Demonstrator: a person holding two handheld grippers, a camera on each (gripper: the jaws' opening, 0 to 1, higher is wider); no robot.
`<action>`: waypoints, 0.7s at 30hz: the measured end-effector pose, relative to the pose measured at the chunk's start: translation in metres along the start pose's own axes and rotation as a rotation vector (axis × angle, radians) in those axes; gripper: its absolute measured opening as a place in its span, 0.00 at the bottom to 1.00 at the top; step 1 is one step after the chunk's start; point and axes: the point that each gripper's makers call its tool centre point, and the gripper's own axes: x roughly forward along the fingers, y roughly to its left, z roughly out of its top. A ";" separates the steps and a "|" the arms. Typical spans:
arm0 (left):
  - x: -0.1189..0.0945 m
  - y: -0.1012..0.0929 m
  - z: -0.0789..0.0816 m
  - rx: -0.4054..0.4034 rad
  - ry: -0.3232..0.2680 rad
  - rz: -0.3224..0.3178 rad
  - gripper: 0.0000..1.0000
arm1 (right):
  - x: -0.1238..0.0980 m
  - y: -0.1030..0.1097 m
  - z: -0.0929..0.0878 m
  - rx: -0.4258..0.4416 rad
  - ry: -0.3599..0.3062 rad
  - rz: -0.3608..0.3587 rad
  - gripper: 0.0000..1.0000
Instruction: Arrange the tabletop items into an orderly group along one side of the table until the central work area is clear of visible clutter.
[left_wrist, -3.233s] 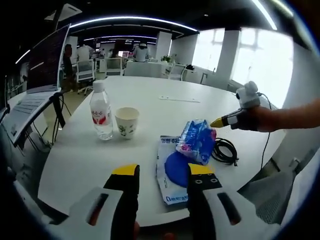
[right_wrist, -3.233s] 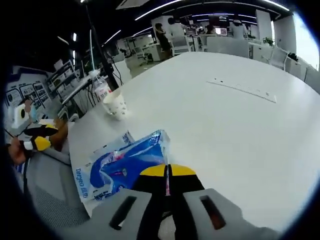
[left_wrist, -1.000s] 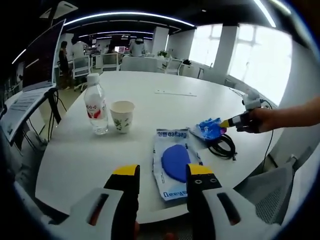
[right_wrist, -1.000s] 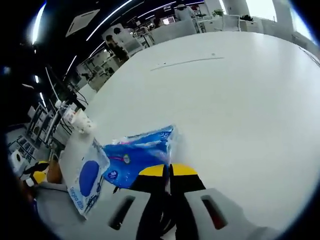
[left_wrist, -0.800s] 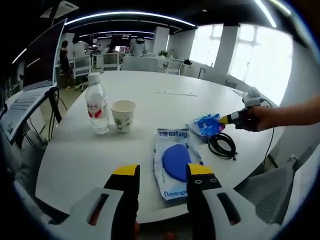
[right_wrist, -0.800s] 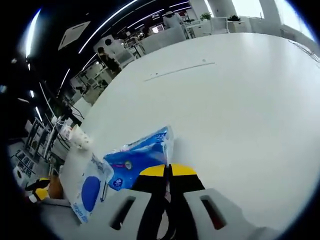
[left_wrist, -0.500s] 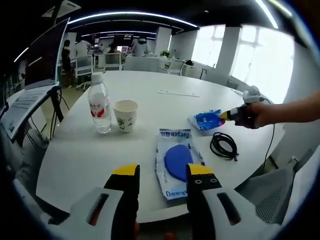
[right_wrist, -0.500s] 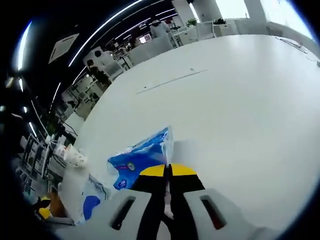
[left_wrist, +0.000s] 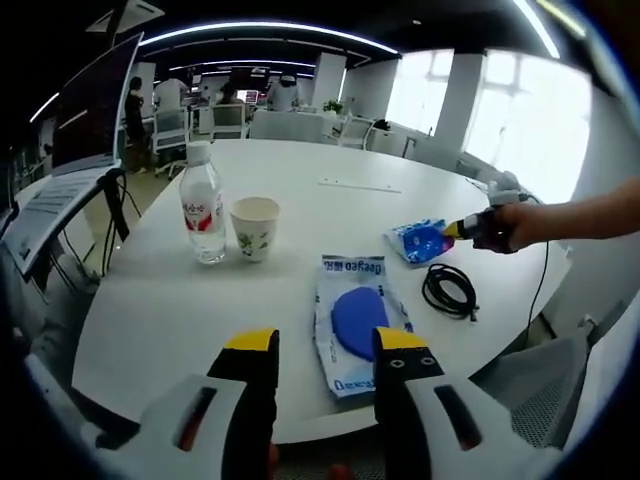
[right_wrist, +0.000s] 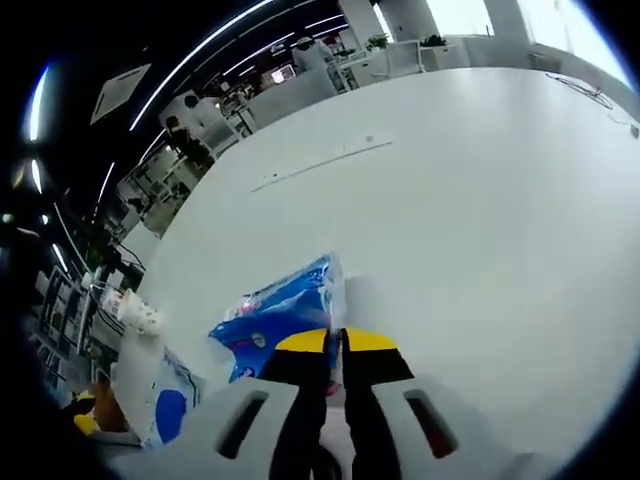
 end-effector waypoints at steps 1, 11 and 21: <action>0.000 -0.001 -0.001 -0.001 0.003 -0.004 0.36 | 0.002 -0.003 -0.001 -0.011 0.007 -0.002 0.07; 0.002 -0.006 -0.007 0.005 0.029 -0.017 0.37 | 0.014 -0.023 0.000 -0.032 0.017 -0.011 0.08; 0.001 -0.006 -0.011 0.006 0.040 -0.017 0.37 | 0.013 -0.015 -0.004 -0.055 0.014 0.006 0.09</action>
